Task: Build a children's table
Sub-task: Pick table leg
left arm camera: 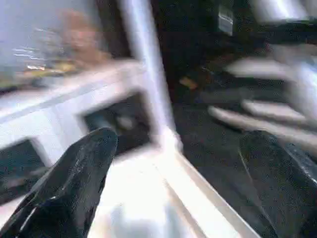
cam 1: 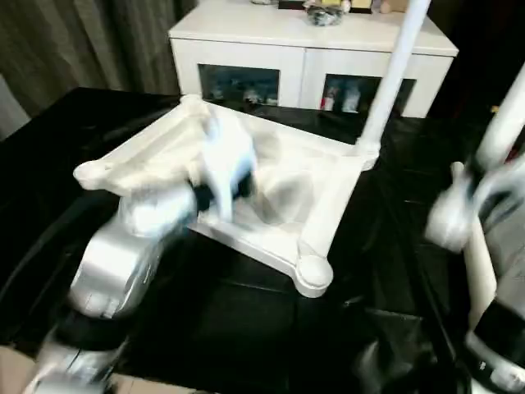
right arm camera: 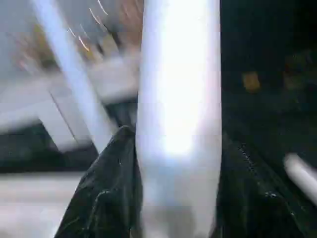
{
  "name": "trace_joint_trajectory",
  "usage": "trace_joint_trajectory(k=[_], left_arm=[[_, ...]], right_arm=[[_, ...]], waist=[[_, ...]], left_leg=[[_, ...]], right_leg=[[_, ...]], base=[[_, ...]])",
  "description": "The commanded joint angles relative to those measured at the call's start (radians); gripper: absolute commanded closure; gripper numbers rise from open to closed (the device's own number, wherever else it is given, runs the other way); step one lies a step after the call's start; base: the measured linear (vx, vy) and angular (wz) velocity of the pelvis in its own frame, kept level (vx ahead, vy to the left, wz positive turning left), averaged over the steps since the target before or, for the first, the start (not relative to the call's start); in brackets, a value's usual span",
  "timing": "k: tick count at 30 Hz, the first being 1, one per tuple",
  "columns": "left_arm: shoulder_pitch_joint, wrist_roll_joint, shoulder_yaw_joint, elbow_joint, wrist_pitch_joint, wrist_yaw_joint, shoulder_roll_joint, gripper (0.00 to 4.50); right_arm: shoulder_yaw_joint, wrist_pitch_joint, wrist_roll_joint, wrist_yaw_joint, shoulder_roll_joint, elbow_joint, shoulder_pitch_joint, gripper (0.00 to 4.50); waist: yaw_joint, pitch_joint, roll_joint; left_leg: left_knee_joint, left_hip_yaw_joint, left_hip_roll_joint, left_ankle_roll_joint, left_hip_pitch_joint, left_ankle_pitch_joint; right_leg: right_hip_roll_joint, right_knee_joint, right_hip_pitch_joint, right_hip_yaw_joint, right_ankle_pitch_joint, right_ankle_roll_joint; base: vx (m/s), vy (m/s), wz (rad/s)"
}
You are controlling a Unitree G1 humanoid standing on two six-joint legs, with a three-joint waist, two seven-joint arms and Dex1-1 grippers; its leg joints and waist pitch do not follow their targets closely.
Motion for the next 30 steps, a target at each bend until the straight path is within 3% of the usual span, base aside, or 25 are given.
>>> trace_joint_trajectory(k=[1,3,4,5,6,7,9,10,12,13,15,16,19,29,30], left_arm=[[-0.049,-0.039,0.066,0.035,0.024,0.073,-0.032,0.00],[-0.108,-0.096,0.135,0.070,0.054,0.133,-0.081,0.00],[-0.138,-0.126,0.168,0.083,0.068,0.152,-0.102,0.00],[-0.138,-0.126,0.168,0.083,0.068,0.152,-0.102,0.00],[-0.185,-0.189,0.211,0.098,0.112,0.155,-0.123,0.00],[-0.204,-0.214,0.222,0.101,0.129,0.146,-0.129,0.00],[-0.235,-0.281,0.247,0.103,0.181,0.138,-0.150,0.00],[-0.235,-0.281,0.247,0.103,0.181,0.138,-0.150,0.00],[-0.260,-0.372,0.267,0.102,0.247,0.111,-0.168,0.00],[-0.265,-0.393,0.272,0.103,0.266,0.105,-0.170,0.00],[-0.268,-0.409,0.275,0.105,0.286,0.102,-0.172,0.00],[-0.269,-0.412,0.275,0.105,0.293,0.101,-0.171,0.00],[-0.279,-0.501,0.282,0.105,0.389,0.085,-0.181,0.00],[-0.271,-0.576,0.272,0.086,0.468,0.089,-0.195,0.00],[-0.272,-0.576,0.271,0.090,0.472,0.093,-0.197,0.00]], right_arm=[[0.011,-0.017,0.081,0.074,0.010,-0.028,-0.039,2.71],[0.032,-0.007,0.163,0.175,0.003,-0.039,-0.058,2.71],[0.032,0.021,0.238,0.219,0.008,-0.039,-0.062,2.71],[0.032,0.021,0.238,0.219,0.008,-0.039,-0.062,2.71],[0.050,0.062,0.341,0.303,0.009,-0.039,-0.053,2.71],[0.058,0.083,0.389,0.337,0.010,-0.034,-0.045,2.71],[0.122,0.085,0.403,0.410,-0.009,-0.024,-0.005,2.71],[0.122,0.085,0.403,0.410,-0.009,-0.024,-0.005,2.71],[0.213,0.094,0.390,0.489,-0.040,-0.016,0.044,2.71],[0.227,0.101,0.396,0.507,-0.045,-0.015,0.053,2.71],[0.238,0.098,0.396,0.519,-0.048,-0.015,0.060,2.71],[0.241,0.100,0.401,0.524,-0.050,-0.014,0.062,2.71],[0.291,0.098,0.439,0.557,-0.091,0.008,0.086,2.71],[0.339,0.075,0.431,0.588,-0.111,0.010,0.108,2.71],[0.347,0.071,0.434,0.584,-0.115,0.008,0.110,2.71]], waist=[[0.002,-0.068,-0.003],[0.004,-0.070,-0.004],[0.007,-0.069,-0.001],[0.009,-0.070,-0.002],[0.010,-0.072,-0.002],[0.013,-0.073,-0.002],[0.018,-0.071,-0.001],[0.018,-0.071,-0.001],[0.026,-0.070,-0.004],[0.029,-0.069,-0.004],[0.032,-0.068,-0.011],[0.033,-0.067,-0.009],[0.034,-0.065,-0.017],[0.033,-0.066,-0.020],[0.034,-0.066,-0.016]], left_leg=[[-0.079,-0.025,0.055,-0.012,0.003,-0.158],[-0.072,-0.024,0.054,0.016,0.005,-0.151],[-0.072,-0.025,0.056,0.021,0.004,-0.142],[-0.070,-0.025,0.056,0.035,0.005,-0.135],[-0.070,-0.024,0.057,0.044,0.003,-0.116],[-0.068,-0.022,0.055,0.050,0.007,-0.116],[-0.070,-0.024,0.062,0.052,0.004,-0.112],[-0.070,-0.024,0.062,0.052,0.004,-0.112],[-0.069,-0.021,0.062,0.036,0.007,-0.128],[-0.070,-0.022,0.063,0.035,0.006,-0.131],[-0.072,-0.022,0.063,0.029,0.004,-0.140],[-0.073,-0.023,0.063,0.027,0.005,-0.142],[-0.073,-0.023,0.063,0.021,0.003,-0.148],[-0.073,-0.023,0.063,0.030,-0.003,-0.121],[-0.073,-0.024,0.063,0.031,-0.002,-0.118]], right_leg=[[-0.054,-0.073,0.057,0.042,-0.248,-0.169],[-0.058,-0.074,0.058,0.041,-0.242,-0.195],[-0.059,-0.075,0.057,0.040,-0.239,-0.201],[-0.058,-0.076,0.057,0.039,-0.231,-0.212],[-0.056,-0.073,0.058,0.037,-0.205,-0.223],[-0.055,-0.070,0.057,0.037,-0.196,-0.233],[-0.056,-0.070,0.055,0.035,-0.190,-0.245],[-0.056,-0.070,0.055,0.035,-0.190,-0.245],[-0.060,-0.072,0.054,0.035,-0.223,-0.246],[-0.060,-0.074,0.054,0.036,-0.232,-0.243],[-0.062,-0.078,0.053,0.037,-0.264,-0.224],[-0.063,-0.079,0.052,0.037,-0.276,-0.219],[-0.064,-0.084,0.052,0.037,-0.325,-0.195],[-0.064,-0.085,0.053,0.038,-0.325,-0.177],[-0.064,-0.084,0.053,0.038,-0.320,-0.178]], base=[[0.000,0.000,0.00],[0.000,0.000,0.00],[0.000,0.000,0.00],[0.000,0.000,0.00],[0.000,0.000,0.00],[0.000,0.000,0.00],[0.000,0.000,0.00],[0.000,0.000,0.00],[0.000,0.000,0.00],[0.000,0.000,0.00],[0.000,0.000,0.00],[0.000,0.000,0.00],[0.000,0.000,0.00],[0.000,0.000,0.00],[0.000,0.000,0.00]])
